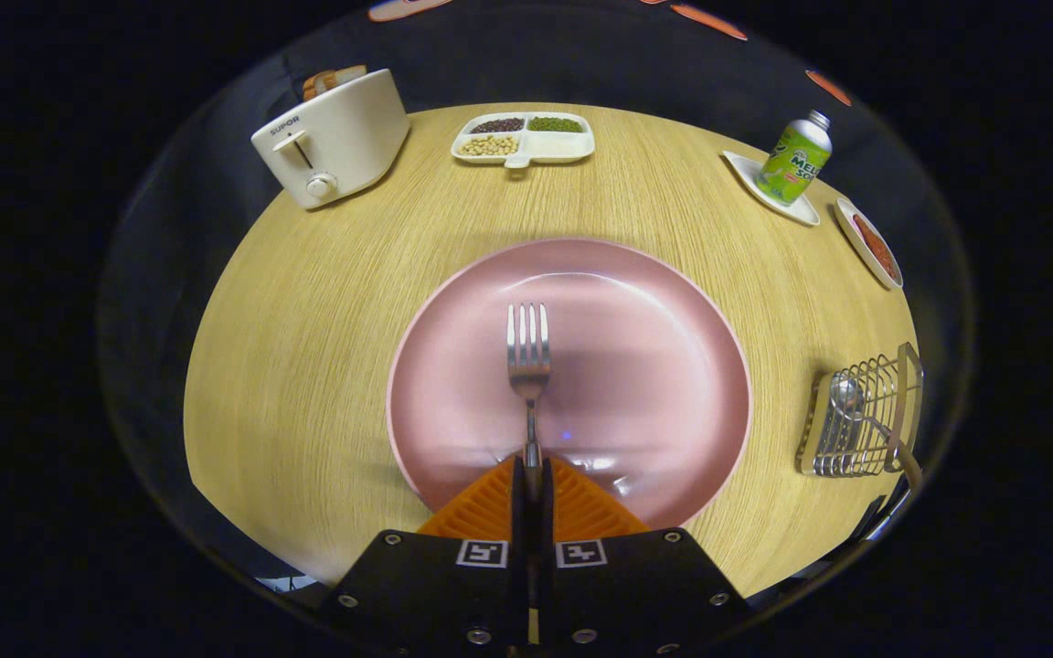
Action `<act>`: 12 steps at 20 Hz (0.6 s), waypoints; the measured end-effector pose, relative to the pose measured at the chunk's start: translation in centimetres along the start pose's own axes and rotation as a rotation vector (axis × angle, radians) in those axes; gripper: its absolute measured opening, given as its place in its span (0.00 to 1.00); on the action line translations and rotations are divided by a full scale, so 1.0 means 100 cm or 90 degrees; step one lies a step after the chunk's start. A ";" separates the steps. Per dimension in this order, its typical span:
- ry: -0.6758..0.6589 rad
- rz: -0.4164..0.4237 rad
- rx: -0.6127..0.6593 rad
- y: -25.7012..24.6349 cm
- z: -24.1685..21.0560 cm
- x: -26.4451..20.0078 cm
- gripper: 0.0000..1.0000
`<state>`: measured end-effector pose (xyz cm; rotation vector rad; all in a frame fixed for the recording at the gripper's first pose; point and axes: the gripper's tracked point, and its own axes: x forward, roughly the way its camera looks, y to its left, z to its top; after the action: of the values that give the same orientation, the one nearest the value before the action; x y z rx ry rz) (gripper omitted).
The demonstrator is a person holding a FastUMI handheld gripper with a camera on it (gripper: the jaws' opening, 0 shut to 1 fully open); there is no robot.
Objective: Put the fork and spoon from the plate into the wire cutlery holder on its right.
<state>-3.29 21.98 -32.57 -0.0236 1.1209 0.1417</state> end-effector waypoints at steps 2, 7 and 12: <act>-0.013 -0.008 -0.001 -0.017 0.005 -0.016 0.05; -0.059 -0.027 -0.004 -0.054 0.020 -0.052 0.05; -0.086 -0.028 0.013 -0.083 0.025 -0.087 0.05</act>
<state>-3.69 13.08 -24.06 -0.0203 0.9860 0.0918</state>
